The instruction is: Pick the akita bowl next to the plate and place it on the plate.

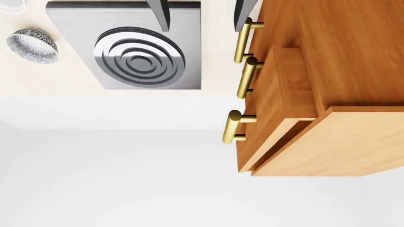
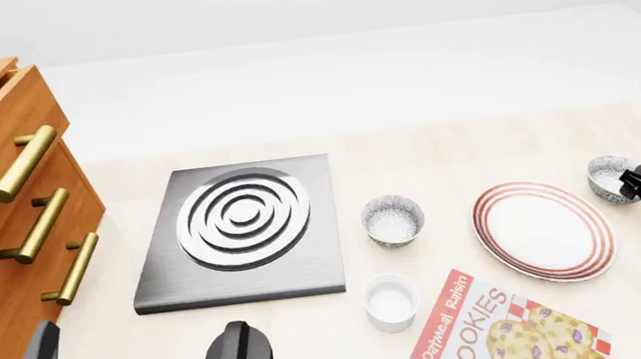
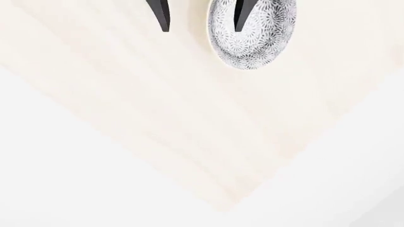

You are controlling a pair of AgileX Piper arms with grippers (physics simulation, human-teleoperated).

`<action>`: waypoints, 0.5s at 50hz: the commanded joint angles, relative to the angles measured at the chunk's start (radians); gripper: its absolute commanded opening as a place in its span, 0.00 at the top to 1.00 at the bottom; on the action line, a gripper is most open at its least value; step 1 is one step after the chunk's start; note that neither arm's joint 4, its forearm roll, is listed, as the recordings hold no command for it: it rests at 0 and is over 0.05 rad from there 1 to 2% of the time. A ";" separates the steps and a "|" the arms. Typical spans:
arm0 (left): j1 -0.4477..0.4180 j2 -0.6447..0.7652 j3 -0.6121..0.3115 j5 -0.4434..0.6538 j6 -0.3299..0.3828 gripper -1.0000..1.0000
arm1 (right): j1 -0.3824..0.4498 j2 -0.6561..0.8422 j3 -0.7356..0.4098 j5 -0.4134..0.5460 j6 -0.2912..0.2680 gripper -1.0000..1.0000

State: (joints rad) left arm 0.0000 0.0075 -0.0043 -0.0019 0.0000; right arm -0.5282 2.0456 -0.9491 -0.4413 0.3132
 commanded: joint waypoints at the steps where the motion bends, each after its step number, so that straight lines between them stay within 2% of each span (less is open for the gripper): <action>1: 0.000 0.000 0.000 0.000 0.000 0.00 | 0.001 0.013 -0.002 0.000 -0.005 0.00; 23: 0.000 0.000 0.000 0.000 0.000 0.00 | -0.007 0.028 -0.008 0.001 -0.018 0.00; 24: 0.000 0.000 0.000 0.000 0.000 0.00 | -0.008 0.028 -0.009 0.001 -0.018 1.00; 25: 0.000 0.000 0.000 0.000 0.000 0.00 | -0.009 0.027 -0.008 0.001 -0.018 1.00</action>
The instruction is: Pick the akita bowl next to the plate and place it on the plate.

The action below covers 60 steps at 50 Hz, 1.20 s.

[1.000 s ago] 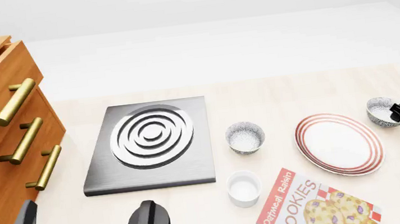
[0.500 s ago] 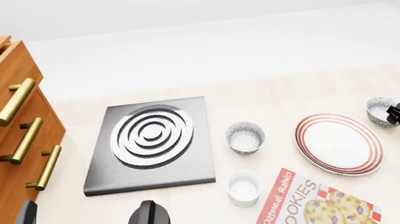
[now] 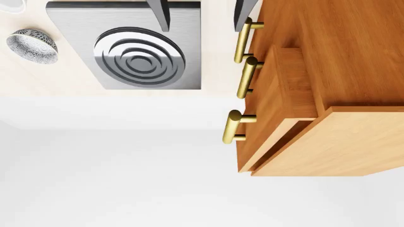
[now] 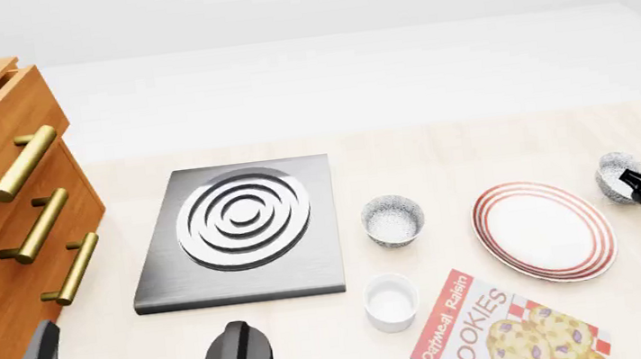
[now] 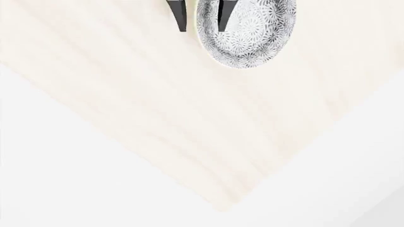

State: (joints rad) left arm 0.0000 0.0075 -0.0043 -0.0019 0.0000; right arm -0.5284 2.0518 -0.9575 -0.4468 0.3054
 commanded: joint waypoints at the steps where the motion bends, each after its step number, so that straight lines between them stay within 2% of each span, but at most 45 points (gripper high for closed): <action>1: 0.000 0.000 0.000 0.000 0.000 0.00 | -0.008 0.020 0.001 0.006 -0.008 1.00; 26: 0.000 0.000 0.000 0.000 0.000 0.00 | -0.012 -0.001 -0.002 0.022 0.013 1.00; 60: 0.000 0.000 0.000 0.000 0.000 0.00 | 0.011 -0.102 0.031 0.054 0.055 1.00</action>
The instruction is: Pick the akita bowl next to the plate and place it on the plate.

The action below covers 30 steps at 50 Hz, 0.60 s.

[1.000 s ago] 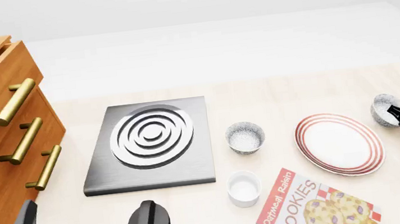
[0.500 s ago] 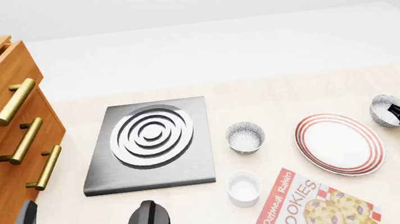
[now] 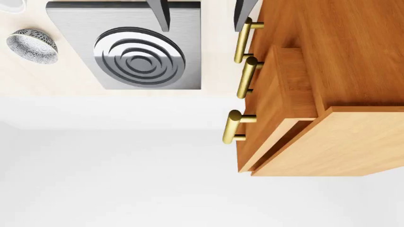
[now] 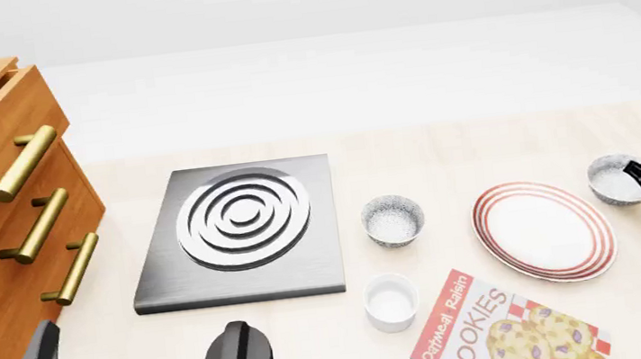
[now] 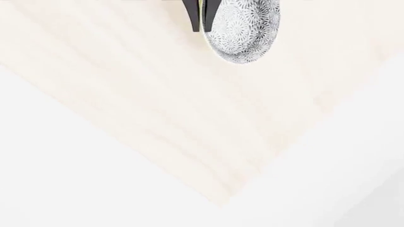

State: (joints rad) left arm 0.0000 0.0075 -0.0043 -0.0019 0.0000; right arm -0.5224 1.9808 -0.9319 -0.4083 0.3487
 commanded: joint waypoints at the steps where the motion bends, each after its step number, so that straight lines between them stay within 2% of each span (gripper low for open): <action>1: 0.000 0.000 0.000 0.000 0.000 0.00 | 0.005 -0.033 0.005 0.017 0.012 1.00; 30: 0.000 0.000 0.000 0.000 0.000 0.00 | 0.032 -0.104 0.018 0.044 0.046 1.00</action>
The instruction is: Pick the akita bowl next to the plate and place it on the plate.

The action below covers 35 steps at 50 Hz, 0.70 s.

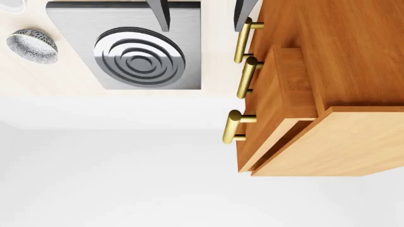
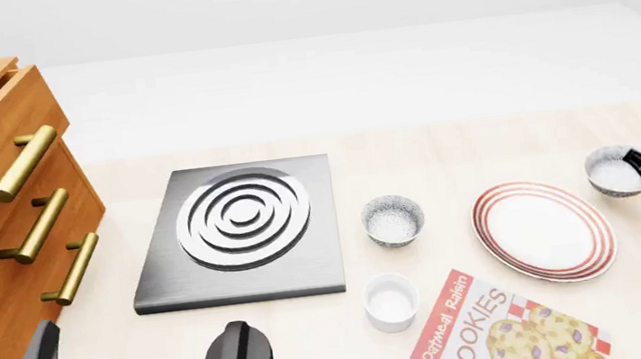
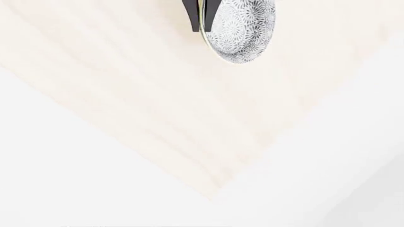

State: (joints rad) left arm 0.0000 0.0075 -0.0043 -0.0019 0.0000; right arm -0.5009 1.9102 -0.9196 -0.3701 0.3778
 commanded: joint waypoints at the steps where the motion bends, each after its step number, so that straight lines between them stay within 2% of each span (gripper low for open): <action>1: 0.000 0.000 0.000 0.000 0.000 0.00 | 0.012 -0.035 0.007 0.006 0.017 1.00; 35: 0.000 0.000 0.000 0.000 0.000 0.00 | 0.087 -0.209 0.091 0.047 0.059 1.00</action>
State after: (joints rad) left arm 0.0000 0.0075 -0.0043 -0.0019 0.0000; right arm -0.4369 1.7572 -0.8490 -0.3339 0.4216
